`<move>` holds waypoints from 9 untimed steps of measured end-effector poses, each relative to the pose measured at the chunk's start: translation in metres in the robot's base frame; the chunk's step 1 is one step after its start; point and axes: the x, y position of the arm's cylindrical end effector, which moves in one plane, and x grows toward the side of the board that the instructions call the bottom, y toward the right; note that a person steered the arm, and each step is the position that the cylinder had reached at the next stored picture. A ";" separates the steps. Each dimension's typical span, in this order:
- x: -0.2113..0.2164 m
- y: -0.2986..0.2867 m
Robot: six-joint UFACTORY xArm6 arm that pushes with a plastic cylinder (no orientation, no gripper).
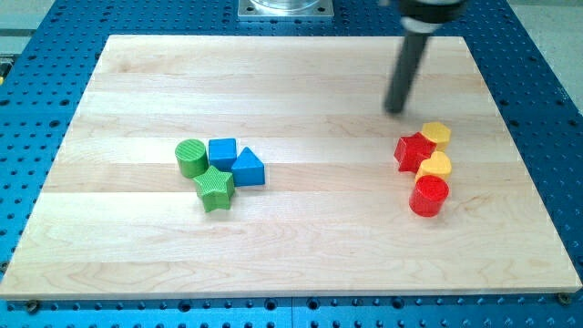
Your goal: Push the red circle into the yellow heart
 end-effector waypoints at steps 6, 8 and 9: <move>0.172 0.030; 0.170 0.054; 0.154 0.050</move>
